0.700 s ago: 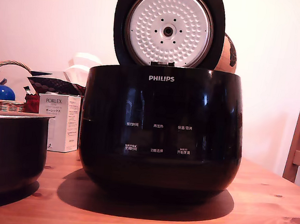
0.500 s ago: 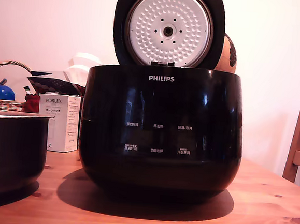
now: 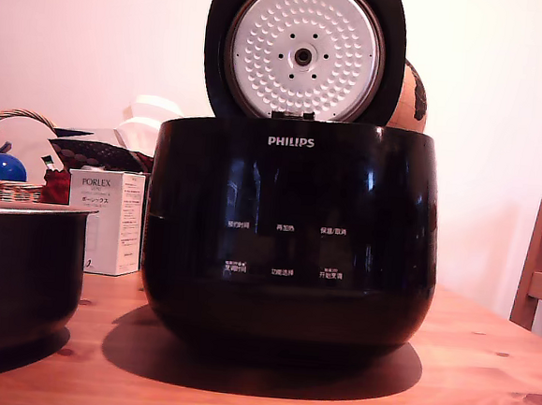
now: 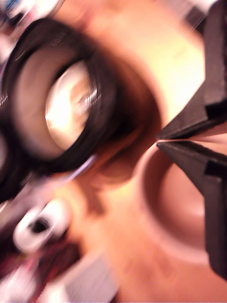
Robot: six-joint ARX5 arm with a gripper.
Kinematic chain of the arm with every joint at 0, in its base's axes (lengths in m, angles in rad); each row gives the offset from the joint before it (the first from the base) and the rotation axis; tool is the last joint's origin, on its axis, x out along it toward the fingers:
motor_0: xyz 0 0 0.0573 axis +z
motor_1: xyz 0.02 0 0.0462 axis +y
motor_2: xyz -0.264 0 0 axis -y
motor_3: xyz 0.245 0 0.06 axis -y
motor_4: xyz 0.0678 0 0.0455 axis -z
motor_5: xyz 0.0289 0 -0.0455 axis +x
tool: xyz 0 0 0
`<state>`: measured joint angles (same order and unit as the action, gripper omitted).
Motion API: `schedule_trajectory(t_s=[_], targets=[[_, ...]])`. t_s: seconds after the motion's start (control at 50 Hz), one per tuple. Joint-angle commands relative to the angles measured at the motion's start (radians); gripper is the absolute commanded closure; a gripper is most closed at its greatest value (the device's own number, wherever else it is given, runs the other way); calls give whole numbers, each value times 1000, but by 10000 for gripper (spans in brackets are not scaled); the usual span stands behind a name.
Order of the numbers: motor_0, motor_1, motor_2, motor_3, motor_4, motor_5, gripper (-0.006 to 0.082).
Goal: Pick up the metallic pot next to the rice cooker
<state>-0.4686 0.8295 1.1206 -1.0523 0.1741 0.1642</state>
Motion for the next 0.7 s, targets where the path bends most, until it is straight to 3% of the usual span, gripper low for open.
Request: schedule_trajectory(t_s=[0.0,0.1,0.3,0.68], targets=[[-1,34,8,-44,5,31,791],[-1,82,8,-118,4,46,724],[-3,211,8,-176,-32,46,387],[-37,460,7,-208,-45,43,364]])
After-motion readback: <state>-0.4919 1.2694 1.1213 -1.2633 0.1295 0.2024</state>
